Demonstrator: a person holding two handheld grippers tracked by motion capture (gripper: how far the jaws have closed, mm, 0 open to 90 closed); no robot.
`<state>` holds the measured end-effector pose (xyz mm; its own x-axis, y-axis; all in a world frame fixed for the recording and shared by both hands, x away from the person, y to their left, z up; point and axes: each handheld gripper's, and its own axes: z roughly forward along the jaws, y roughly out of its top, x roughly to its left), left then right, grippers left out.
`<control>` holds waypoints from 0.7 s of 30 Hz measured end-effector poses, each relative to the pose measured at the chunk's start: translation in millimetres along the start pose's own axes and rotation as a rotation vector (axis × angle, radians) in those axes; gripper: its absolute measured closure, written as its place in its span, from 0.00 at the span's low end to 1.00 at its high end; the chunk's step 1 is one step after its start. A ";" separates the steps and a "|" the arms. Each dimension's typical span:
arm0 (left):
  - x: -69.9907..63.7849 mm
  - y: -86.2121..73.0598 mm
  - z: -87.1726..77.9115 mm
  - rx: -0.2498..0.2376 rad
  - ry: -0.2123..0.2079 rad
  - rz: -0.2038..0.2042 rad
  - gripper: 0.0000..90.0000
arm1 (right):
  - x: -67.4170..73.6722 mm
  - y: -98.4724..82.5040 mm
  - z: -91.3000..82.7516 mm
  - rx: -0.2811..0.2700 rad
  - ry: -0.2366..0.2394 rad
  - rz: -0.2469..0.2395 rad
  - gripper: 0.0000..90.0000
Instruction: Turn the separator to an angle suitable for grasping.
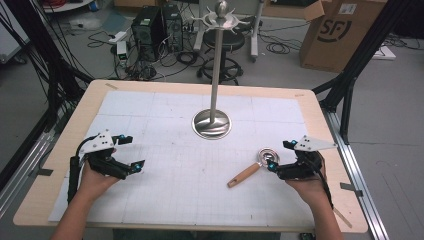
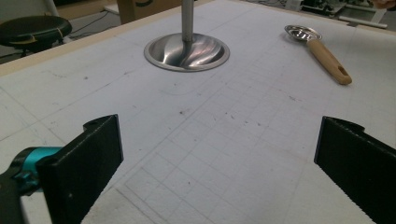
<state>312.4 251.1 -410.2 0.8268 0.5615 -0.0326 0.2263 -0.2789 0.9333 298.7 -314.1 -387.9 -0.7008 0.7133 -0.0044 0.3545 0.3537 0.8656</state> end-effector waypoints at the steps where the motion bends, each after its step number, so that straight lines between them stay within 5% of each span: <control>1: -0.1 -0.1 0.0 -0.001 0.002 -0.004 0.02 | 0.0 0.0 0.0 0.000 0.000 0.000 0.11; 2: 0.0 -0.1 -0.1 0.000 0.002 -0.003 0.02 | 0.3 0.1 0.3 0.008 0.034 -0.012 0.19; 9: 0.2 -0.4 0.8 0.003 0.001 -0.005 0.02 | 4.1 0.6 4.1 0.043 0.089 -0.036 0.34; 18: 0.4 -0.6 1.0 0.004 -0.002 -0.007 0.02 | 19.1 1.9 20.9 0.108 0.255 -0.094 0.68; 21: 0.7 -0.4 0.6 0.004 -0.004 -0.004 0.02 | 23.4 2.0 24.7 0.115 0.275 -0.113 0.74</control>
<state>313.2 251.1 -410.7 0.8277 0.5599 -0.0375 0.2314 -0.2797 0.9318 298.3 -281.8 -398.6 -0.8753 0.4809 0.0513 0.3213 0.4988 0.8049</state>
